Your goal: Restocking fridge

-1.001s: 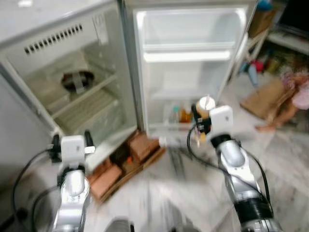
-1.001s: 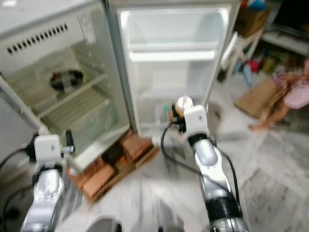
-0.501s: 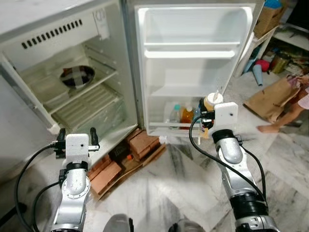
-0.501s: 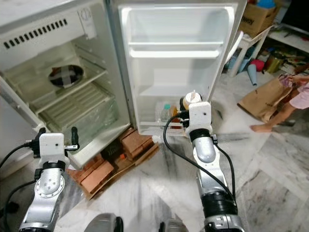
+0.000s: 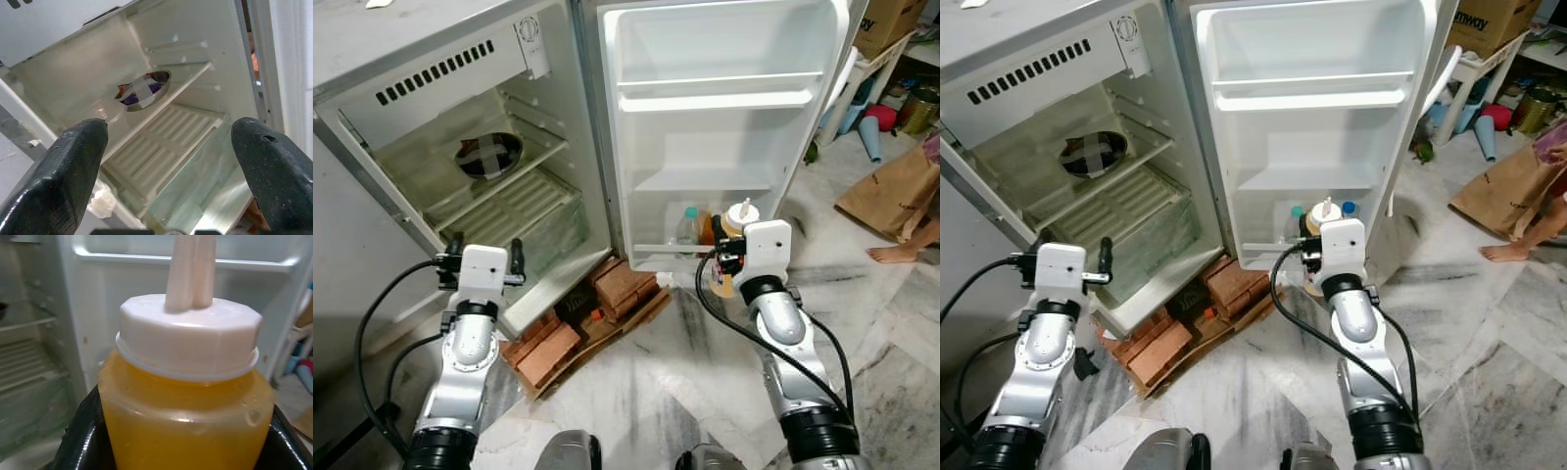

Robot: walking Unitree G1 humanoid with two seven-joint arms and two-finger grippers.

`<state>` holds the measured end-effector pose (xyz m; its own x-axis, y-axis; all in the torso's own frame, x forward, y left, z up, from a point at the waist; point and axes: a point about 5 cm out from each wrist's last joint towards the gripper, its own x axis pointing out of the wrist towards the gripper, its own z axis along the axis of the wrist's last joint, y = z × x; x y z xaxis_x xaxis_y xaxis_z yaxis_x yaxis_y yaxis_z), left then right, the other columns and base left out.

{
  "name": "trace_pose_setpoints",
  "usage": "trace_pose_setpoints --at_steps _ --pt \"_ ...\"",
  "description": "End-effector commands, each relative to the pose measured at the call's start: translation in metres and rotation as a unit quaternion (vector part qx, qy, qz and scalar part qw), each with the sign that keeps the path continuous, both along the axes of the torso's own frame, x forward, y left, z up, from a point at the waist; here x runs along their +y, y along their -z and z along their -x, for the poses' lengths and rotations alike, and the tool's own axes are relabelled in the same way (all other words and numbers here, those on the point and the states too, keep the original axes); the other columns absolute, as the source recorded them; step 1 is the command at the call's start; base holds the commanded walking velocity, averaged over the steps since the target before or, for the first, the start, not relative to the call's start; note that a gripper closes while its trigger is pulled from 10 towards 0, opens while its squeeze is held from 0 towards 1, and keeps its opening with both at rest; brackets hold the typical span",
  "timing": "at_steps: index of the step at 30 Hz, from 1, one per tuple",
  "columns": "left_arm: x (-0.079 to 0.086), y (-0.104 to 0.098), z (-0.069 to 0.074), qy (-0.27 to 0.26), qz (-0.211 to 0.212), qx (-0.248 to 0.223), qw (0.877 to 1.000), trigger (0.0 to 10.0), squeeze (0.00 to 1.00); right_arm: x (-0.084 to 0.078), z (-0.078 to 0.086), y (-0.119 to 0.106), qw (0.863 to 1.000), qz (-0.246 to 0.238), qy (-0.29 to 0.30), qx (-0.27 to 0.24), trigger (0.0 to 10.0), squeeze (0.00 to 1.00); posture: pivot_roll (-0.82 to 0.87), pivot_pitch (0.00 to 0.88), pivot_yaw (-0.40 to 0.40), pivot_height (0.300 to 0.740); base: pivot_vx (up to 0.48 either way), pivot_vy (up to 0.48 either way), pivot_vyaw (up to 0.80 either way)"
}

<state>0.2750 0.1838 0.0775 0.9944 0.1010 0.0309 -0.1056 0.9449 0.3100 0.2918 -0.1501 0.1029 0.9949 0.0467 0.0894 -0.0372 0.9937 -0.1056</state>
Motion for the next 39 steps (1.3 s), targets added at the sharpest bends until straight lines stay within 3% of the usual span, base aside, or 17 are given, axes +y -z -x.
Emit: trace_pose_setpoints --at_steps 1,7,14,27,39 --pt "0.001 0.005 0.003 -0.006 0.003 0.006 1.0 10.0 0.0 0.001 0.001 -0.005 1.0 0.001 0.011 -0.019 10.0 0.0 0.06 0.071 0.063 0.74 0.0 0.0 0.0" --pt "-0.001 0.02 0.014 -0.02 0.022 0.024 0.999 10.0 0.0 0.003 0.0 -0.003 1.0 0.004 0.006 -0.02 10.0 0.0 0.07 0.05 0.013 0.74 0.0 0.0 0.0" --pt "0.004 0.019 0.016 -0.041 0.04 0.018 0.998 10.0 0.0 -0.008 0.001 0.009 1.0 0.02 0.013 -0.001 10.0 0.0 0.07 0.046 -0.012 0.74 0.0 0.0 0.0" --pt "0.002 0.017 0.014 -0.017 0.035 0.009 0.999 10.0 0.0 -0.002 -0.005 0.006 1.0 0.029 -0.006 -0.008 10.0 0.0 0.07 0.058 -0.012 0.74 0.363 0.284 0.0" --pt "-0.006 0.016 0.014 -0.003 0.04 0.008 0.999 10.0 0.0 0.0 -0.012 0.003 0.999 0.031 -0.004 -0.012 10.0 0.0 0.08 0.063 -0.01 0.74 0.331 0.0 0.0"
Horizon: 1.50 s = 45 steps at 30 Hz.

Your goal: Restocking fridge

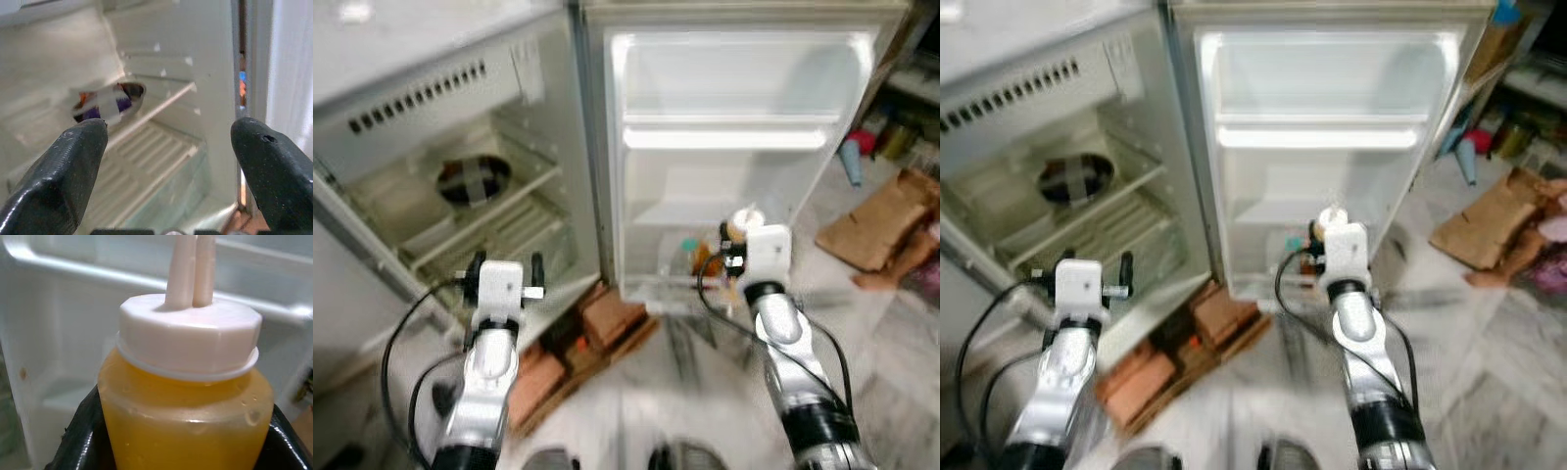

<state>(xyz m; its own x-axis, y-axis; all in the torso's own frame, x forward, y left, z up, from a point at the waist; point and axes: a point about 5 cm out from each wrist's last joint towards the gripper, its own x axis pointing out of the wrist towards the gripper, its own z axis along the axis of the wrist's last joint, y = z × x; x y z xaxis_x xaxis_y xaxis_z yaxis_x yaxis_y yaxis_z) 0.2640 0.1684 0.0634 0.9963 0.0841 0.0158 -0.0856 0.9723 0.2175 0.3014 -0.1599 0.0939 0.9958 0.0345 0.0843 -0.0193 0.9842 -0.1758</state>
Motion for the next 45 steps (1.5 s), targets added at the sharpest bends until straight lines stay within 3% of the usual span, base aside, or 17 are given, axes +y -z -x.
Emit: trace_pose_setpoints --at_steps 1,7,25,32,38,42,45 --pt "0.009 0.002 0.003 -0.012 -0.009 0.005 1.0 10.0 0.0 0.01 -0.002 -0.005 1.0 -0.005 -0.014 -0.012 10.0 0.0 0.08 0.063 -0.01 0.74 0.255 0.0 0.0" --pt "0.006 0.002 0.002 0.009 -0.007 0.006 1.0 10.0 0.0 0.009 -0.004 -0.004 1.0 -0.006 -0.013 -0.011 10.0 0.0 0.08 0.063 -0.018 0.74 0.135 0.0 0.0" --pt "0.007 0.002 0.005 0.007 -0.007 0.006 1.0 10.0 0.0 0.012 -0.002 -0.002 1.0 -0.008 -0.025 -0.008 10.0 0.0 0.1 0.057 -0.021 0.74 0.376 0.0 0.0" --pt "0.017 0.008 0.025 -0.011 -0.014 0.02 1.0 10.0 0.0 0.005 0.016 0.006 0.999 0.02 -0.051 -0.003 10.0 0.0 0.1 0.066 -0.022 0.74 0.0 0.0 0.0" --pt "0.025 0.007 0.03 -0.029 -0.013 0.023 0.999 10.0 0.0 0.003 0.018 0.009 0.999 0.001 -0.037 0.007 10.0 0.0 0.1 0.073 -0.013 0.74 0.0 0.0 0.0" --pt "0.031 0.006 0.034 -0.042 -0.01 0.023 0.999 10.0 0.0 0.014 0.017 0.004 0.998 -0.015 -0.06 -0.003 10.0 0.0 0.09 0.081 0.011 0.74 0.0 0.0 0.0" --pt "0.031 0.005 0.036 -0.04 -0.013 0.025 0.999 10.0 0.0 0.014 0.016 0.003 0.998 -0.017 -0.061 -0.005 10.0 0.0 0.09 0.078 0.011 0.74 0.0 0.0 0.0"
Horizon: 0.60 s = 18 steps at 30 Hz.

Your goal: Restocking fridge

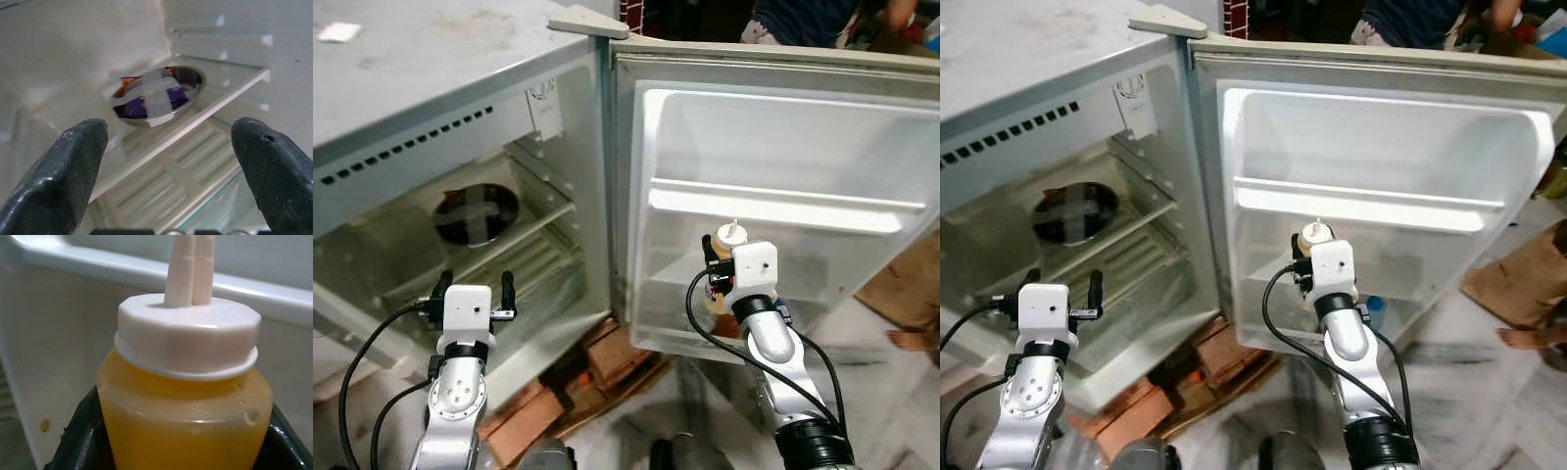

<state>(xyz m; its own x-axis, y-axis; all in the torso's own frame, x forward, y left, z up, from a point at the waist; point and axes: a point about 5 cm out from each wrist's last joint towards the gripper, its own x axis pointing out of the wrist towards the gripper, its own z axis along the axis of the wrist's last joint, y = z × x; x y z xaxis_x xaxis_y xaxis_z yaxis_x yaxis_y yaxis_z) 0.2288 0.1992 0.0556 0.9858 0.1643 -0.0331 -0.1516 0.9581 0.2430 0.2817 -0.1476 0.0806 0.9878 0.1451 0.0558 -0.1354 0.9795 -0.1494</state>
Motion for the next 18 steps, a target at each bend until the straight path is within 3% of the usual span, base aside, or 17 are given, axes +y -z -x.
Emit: trace_pose_setpoints --at_steps 1,18 --pt "0.0004 -0.0026 0.0019 0.003 -0.006 0.002 1.0 10.0 0.0 -0.0001 -0.0048 -0.0117 1.0 -0.008 -0.002 -0.019 10.0 0.0 0.09 0.079 0.011 0.74 0.0 0.0 0.0" --pt "-0.0011 -0.0058 -0.0044 0.005 -0.001 0.001 1.0 10.0 0.0 0.001 -0.0075 -0.0115 1.0 -0.02 -0.008 -0.012 10.0 0.0 0.09 0.088 0.003 0.74 0.0 0.0 0.0"
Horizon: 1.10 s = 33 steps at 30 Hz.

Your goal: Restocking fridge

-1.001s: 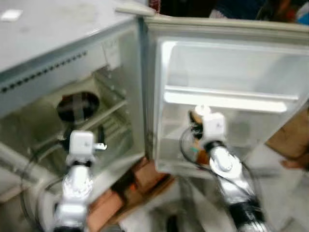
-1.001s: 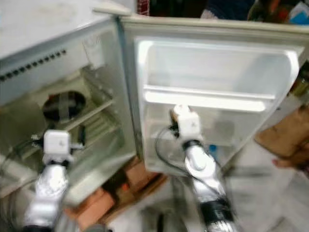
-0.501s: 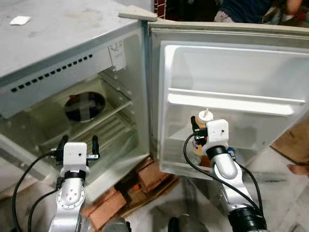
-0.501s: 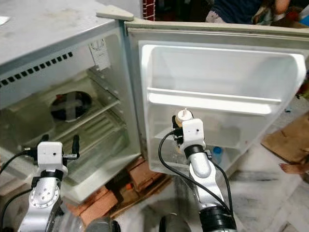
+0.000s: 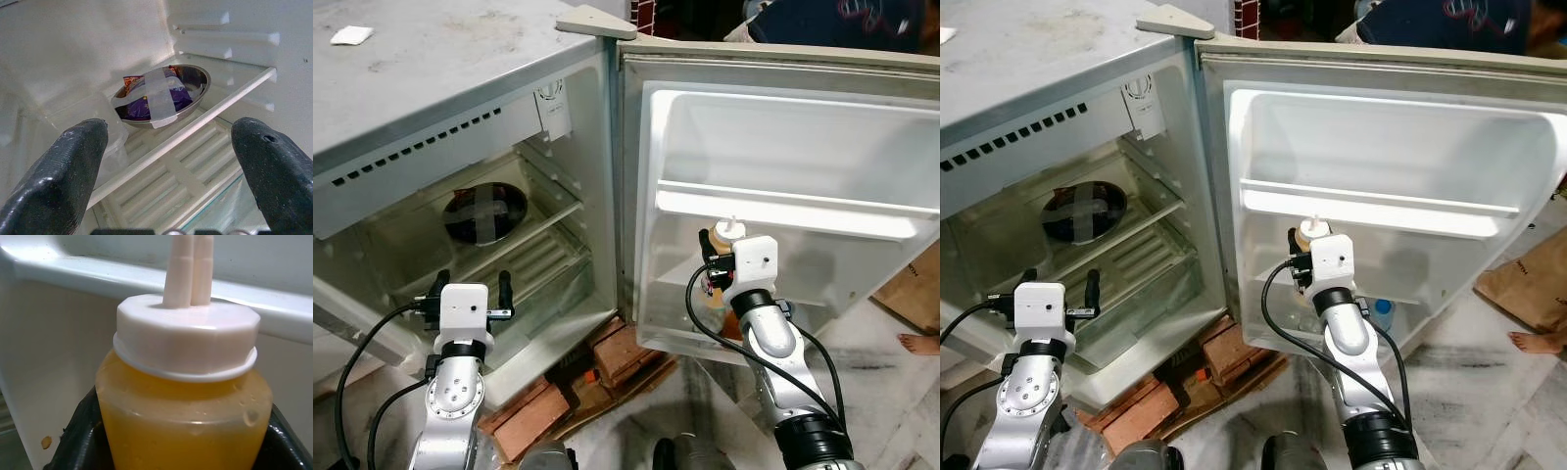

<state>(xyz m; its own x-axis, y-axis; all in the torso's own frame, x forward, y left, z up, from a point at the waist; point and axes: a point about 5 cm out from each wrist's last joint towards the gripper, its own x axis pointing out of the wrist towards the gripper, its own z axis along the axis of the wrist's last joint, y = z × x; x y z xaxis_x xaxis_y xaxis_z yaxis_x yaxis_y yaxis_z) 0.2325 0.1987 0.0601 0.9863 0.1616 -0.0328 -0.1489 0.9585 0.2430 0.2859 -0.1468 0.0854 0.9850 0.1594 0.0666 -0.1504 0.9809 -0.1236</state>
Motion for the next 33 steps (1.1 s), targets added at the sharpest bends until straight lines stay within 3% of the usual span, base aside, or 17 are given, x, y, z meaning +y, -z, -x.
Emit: trace_pose_setpoints --at_steps 1,21,27,33 --pt "-0.0008 -0.0014 -0.0007 0.004 0.0 0.001 1.0 10.0 0.0 0.0001 -0.0033 -0.0068 1.0 -0.007 0.0 -0.008 10.0 0.0 0.09 0.088 0.003 0.74 0.0 0.0 0.0" --pt "-0.0044 -0.0013 -0.001 0.017 0.0 0.0 1.0 10.0 0.0 0.0023 -0.0051 -0.0073 1.0 -0.009 -0.002 -0.004 10.0 0.0 0.08 0.096 0.0 0.74 0.243 0.0 -0.08" --pt "-0.0053 -0.0012 -0.0011 0.017 0.002 0.0 1.0 10.0 0.0 0.0026 -0.0053 -0.0075 1.0 -0.012 -0.003 -0.002 10.0 0.0 0.08 0.098 -0.002 0.74 0.0 0.0 0.0" --pt "-0.0067 -0.0011 -0.0009 0.022 0.001 -0.002 1.0 10.0 0.0 0.0024 -0.0061 -0.0081 1.0 -0.009 -0.004 -0.004 10.0 0.0 0.08 0.097 -0.002 0.74 0.0 0.0 -0.75"
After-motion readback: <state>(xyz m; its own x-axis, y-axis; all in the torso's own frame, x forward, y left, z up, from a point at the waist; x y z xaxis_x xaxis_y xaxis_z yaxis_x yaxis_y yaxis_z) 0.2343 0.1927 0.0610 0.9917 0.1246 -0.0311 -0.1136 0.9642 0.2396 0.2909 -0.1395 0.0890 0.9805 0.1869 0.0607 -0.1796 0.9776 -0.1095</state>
